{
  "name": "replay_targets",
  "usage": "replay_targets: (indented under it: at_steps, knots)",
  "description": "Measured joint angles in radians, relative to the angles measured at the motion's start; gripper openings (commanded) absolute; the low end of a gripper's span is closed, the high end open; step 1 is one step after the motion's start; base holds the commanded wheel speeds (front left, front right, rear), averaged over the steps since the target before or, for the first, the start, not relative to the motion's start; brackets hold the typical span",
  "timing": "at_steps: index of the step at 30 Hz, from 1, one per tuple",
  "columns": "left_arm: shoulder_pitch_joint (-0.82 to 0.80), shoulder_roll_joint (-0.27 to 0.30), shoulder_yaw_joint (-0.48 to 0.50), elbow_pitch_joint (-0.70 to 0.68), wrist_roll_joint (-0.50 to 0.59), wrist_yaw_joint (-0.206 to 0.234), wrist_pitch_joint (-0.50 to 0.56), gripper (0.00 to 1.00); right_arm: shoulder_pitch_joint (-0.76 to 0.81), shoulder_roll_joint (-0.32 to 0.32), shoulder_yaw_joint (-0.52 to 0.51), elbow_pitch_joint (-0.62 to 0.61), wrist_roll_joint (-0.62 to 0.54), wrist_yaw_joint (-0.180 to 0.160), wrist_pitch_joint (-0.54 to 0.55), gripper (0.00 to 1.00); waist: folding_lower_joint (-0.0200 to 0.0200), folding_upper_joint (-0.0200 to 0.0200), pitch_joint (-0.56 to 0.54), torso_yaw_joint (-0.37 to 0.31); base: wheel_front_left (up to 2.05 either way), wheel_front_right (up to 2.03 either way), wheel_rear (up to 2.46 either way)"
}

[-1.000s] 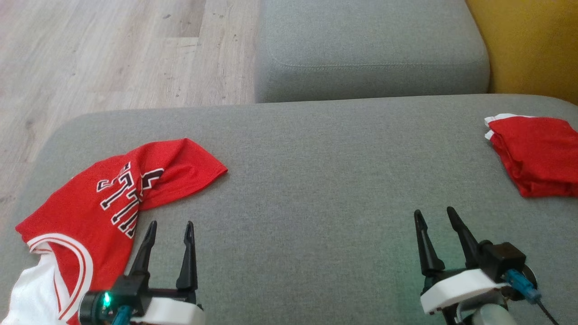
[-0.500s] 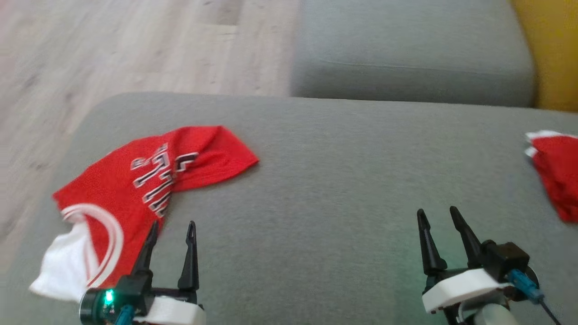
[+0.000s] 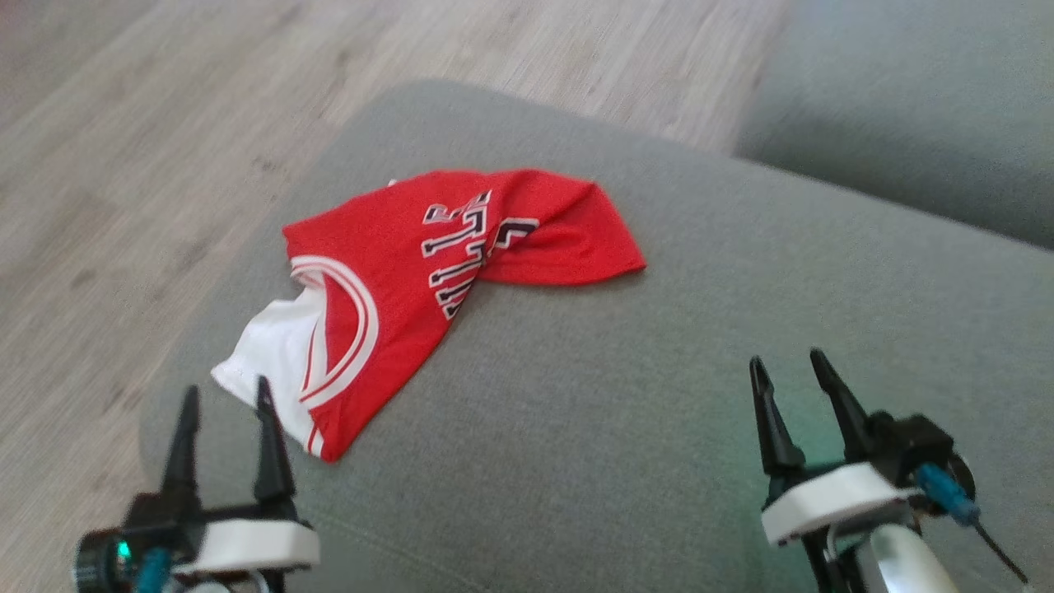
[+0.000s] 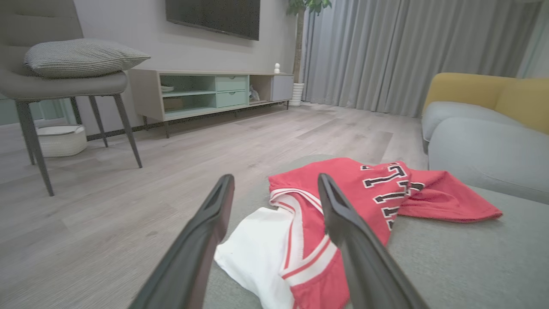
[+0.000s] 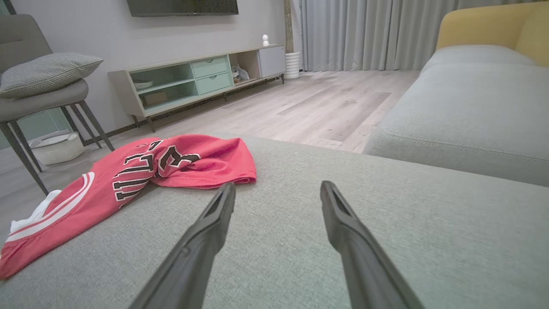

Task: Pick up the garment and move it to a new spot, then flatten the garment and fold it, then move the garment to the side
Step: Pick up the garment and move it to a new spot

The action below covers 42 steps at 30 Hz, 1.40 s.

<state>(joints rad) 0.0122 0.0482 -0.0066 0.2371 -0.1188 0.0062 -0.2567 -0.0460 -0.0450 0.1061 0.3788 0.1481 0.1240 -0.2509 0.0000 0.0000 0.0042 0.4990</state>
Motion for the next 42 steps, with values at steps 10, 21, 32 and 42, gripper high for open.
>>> replay_targets:
  at_steps: [10, 21, 32, 42]
  knots:
    - [-0.235, -0.005, 0.065, 0.122, -0.031, -0.037, 0.0, 1.0, -0.081, -0.112, -0.003, 0.0, -0.056, 0.0, 0.0, 1.0, 0.0003, 0.0, 0.165, 0.034, 0.0, 0.0, 0.0]
    - [-0.6, -0.009, 0.005, 0.677, -0.079, -0.105, 0.178, 1.0, -0.111, -0.189, -0.047, -0.078, -0.099, 0.0, 0.0, 1.0, 0.0002, 0.0, 0.338, 0.009, 0.0, 0.0, 0.0]
    - [-0.695, -0.005, -0.044, 0.844, -0.108, -0.13, 0.048, 0.0, -0.156, -0.183, -0.054, -0.106, -0.114, 0.0, -0.01, 1.0, 0.0001, 0.0, 0.386, -0.047, 0.0, 0.0, 0.0]
    - [-0.796, 0.139, -0.101, 0.492, -0.007, -0.13, 0.006, 0.0, -0.156, -0.085, -0.049, -0.081, -0.096, 0.0, -0.009, 1.0, 0.0, 0.0, 0.283, -0.134, 0.0, 0.0, 0.0]
